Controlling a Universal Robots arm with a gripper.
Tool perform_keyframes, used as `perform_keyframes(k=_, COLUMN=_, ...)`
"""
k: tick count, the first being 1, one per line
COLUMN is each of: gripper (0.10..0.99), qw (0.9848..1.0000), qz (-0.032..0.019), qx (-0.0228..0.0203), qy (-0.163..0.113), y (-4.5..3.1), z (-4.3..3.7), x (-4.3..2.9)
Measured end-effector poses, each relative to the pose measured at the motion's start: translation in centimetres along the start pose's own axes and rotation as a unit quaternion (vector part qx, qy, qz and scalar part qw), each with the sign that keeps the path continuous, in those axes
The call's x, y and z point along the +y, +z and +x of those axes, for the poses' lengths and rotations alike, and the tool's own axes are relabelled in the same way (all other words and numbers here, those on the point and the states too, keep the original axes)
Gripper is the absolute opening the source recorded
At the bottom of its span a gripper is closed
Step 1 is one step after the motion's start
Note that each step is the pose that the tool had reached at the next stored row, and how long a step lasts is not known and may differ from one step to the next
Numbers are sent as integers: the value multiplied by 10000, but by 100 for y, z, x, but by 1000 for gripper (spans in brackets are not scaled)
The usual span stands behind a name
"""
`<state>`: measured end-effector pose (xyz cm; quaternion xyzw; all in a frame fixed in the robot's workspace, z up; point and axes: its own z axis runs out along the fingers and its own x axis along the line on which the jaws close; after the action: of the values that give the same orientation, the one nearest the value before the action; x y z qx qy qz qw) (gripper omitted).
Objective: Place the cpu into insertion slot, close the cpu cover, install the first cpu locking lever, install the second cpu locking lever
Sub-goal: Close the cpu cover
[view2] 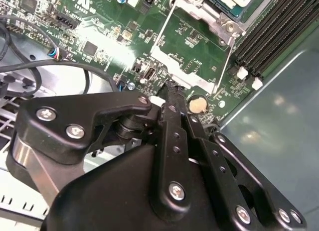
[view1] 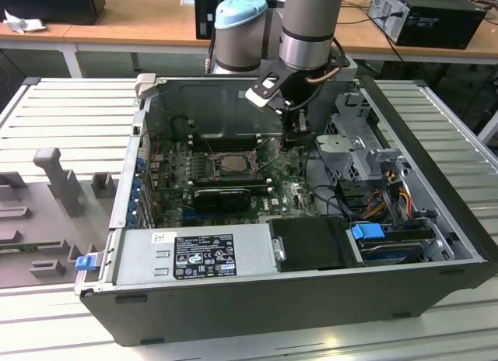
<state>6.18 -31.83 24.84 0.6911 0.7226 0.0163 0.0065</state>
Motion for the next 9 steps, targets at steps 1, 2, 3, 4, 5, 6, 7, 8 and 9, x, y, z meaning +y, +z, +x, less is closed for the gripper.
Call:
perform_keyframes(k=1, gripper=106, qw=10000, qz=0, qx=2, qy=0, y=1, z=0, x=-4)
perform_keyframes(k=2, gripper=106, qw=10000, qz=0, qx=2, qy=0, y=1, z=1, x=-13)
perform_keyframes(k=3, gripper=106, qw=10000, qz=0, qx=3, qy=-1, y=1, z=1, x=-27)
perform_keyframes(k=4, gripper=106, qw=10000, qz=0, qx=4, qy=0, y=1, z=2, x=-41)
perform_keyframes(k=5, gripper=106, qw=10000, qz=0, qx=4, qy=0, y=0, z=4, x=-72)
perform_keyframes(k=6, gripper=106, qw=10000, qz=0, qx=3, qy=-1, y=-2, z=6, x=-124)
perform_keyframes(k=7, gripper=106, qw=10000, qz=0, qx=3, qy=0, y=-3, z=6, x=-146)
perform_keyframes(k=8, gripper=106, qw=10000, qz=0, qx=4, qy=0, y=-3, z=8, x=-167)
perform_keyframes(k=9, gripper=106, qw=10000, qz=0, qx=4, qy=-1, y=-4, z=8, x=-184)
